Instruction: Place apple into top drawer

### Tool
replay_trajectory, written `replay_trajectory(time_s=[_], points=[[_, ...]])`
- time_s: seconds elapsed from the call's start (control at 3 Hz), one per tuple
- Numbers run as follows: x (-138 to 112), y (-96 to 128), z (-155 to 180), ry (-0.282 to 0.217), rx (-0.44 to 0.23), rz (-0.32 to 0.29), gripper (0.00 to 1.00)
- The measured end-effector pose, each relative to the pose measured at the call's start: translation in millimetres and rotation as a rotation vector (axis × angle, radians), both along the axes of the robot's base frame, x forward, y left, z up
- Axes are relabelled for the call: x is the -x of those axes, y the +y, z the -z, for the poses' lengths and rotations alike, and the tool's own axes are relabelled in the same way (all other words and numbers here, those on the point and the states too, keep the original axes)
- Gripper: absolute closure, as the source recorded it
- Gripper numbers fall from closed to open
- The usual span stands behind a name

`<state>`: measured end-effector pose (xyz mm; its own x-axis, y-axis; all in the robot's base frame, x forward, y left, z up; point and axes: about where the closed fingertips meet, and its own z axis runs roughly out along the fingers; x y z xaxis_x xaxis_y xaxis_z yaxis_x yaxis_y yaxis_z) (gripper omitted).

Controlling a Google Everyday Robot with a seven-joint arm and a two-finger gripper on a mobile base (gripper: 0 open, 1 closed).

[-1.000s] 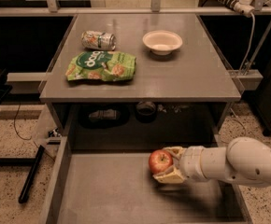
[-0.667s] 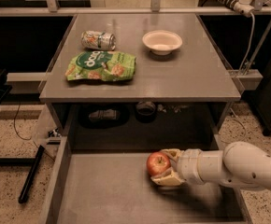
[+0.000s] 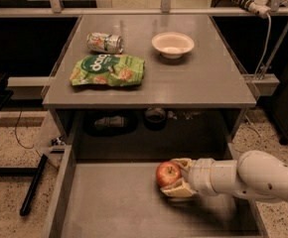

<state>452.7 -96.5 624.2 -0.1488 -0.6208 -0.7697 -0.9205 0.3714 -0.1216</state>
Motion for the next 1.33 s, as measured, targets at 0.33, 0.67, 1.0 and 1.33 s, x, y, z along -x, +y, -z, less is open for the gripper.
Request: replay_trajectory(time_s=[0.33,0.67,1.0,1.33], points=[[0.0,0.0,0.0,0.0,0.0,0.0,0.36],[0.0,0.1,0.0,0.0,0.0,0.0,0.12],[0.0,0.1,0.0,0.0,0.0,0.0,0.0],[0.0,0.1,0.0,0.0,0.0,0.0,0.0]])
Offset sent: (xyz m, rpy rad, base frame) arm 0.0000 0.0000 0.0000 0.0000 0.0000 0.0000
